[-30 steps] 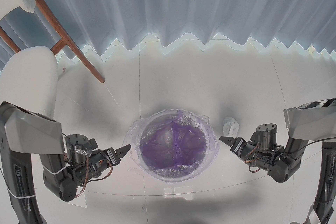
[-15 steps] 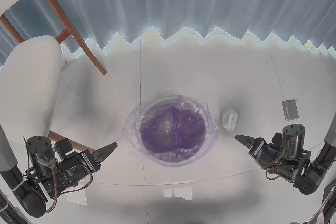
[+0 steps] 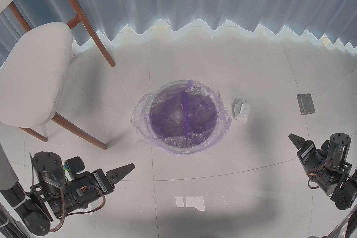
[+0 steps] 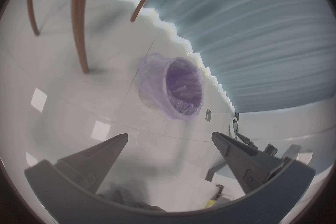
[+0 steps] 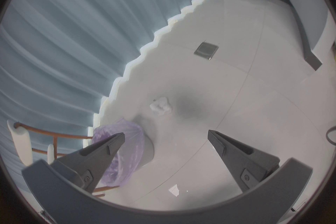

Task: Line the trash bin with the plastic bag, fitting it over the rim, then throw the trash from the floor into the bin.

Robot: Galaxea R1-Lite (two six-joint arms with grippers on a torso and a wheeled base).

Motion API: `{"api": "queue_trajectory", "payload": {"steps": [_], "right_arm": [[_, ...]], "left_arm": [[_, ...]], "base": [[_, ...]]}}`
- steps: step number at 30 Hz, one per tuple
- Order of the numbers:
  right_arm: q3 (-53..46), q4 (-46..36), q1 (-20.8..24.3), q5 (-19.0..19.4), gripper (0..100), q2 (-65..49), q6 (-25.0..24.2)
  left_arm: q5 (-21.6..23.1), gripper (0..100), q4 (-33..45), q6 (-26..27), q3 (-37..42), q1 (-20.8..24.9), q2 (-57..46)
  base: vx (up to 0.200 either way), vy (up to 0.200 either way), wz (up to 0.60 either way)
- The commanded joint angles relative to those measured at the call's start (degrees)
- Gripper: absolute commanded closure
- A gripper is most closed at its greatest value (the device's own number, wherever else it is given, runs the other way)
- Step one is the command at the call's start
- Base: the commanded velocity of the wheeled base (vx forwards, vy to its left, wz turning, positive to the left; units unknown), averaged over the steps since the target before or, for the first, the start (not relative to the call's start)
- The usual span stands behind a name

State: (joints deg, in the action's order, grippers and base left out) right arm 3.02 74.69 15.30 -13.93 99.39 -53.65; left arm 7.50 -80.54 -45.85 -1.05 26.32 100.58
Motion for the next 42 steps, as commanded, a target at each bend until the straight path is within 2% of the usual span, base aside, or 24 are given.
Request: {"api": "queue_trajectory", "payload": {"steps": [1,3,11,16,29,38,42], "right_arm": [[-3.0,1.2,-3.8,-2.5,0,-2.8,-0.7],[-3.0,1.2,-4.0,-3.6,0,-3.2,-0.7],[-3.0,1.2,-4.0,-9.1,0,-3.9,-0.7],[-3.0,0.9,-3.9,-9.4,0,-6.0,-0.6],[-3.0,-1.0,-3.9,-9.7,0,-6.9,-0.7],[-3.0,-1.1,-3.9,-10.1,0,-6.8,-0.7],[-3.0,-1.7,-3.9,-10.1,0,-6.8,-0.8]], "left_arm": [[-0.3,0,-6.9,-16.4,-6.6,1.2,16.5],[-0.4,0,-8.1,-19.2,-9.4,0.5,20.3],[-2.3,0,-8.2,-20.3,-19.8,1.1,30.0],[-4.5,0,-8.1,-20.8,-26.5,0.3,34.3],[-4.5,0,-8.1,-24.6,-29.1,-1.6,34.9],[-4.1,0,-8.0,-24.3,-29.3,-1.4,35.1],[-4.2,0,-4.8,-23.8,-30.9,-1.2,35.0]], "base": [[0.000,0.000,0.00],[0.000,0.000,0.00],[0.000,0.000,0.00],[0.000,0.000,0.00],[0.000,0.000,0.00],[0.000,0.000,0.00],[0.000,0.000,0.00]]}}
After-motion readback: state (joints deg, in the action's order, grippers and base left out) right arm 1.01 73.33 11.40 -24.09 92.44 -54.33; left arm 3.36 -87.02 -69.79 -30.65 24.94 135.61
